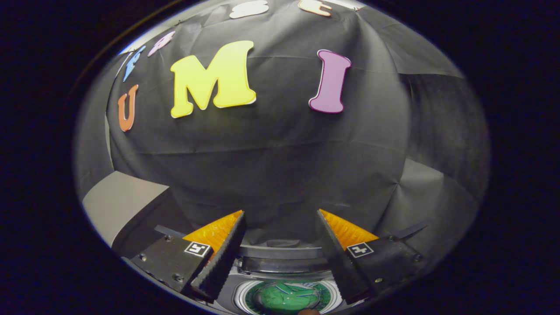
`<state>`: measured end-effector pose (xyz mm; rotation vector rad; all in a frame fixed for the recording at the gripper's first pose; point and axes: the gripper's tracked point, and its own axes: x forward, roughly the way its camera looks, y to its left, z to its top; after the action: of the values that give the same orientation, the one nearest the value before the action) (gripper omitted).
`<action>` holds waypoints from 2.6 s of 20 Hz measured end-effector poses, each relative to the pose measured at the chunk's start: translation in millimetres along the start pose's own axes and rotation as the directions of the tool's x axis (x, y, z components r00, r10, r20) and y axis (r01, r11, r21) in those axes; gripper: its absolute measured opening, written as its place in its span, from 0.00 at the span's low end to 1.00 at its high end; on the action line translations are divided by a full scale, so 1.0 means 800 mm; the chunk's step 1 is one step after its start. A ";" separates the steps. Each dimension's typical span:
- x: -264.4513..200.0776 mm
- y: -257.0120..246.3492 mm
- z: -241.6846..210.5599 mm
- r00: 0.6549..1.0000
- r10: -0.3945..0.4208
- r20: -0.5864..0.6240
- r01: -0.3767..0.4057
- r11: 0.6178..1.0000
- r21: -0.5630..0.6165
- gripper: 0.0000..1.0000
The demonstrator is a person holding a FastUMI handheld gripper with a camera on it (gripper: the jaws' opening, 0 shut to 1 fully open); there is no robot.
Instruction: Put the clothes into the washing machine and then close the washing machine lid.
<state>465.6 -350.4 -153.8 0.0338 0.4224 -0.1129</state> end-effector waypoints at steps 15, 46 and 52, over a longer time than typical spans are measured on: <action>-0.081 -0.010 -0.113 0.994 0.012 -0.106 -0.009 1.000 0.028 0.99; -0.345 0.046 -0.118 0.996 -0.042 0.076 0.036 0.996 0.082 0.98; -0.535 0.084 -0.125 0.978 -0.081 0.190 0.065 0.994 0.092 0.98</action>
<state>45.0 -233.9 -68.5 0.0903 0.2237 -0.2050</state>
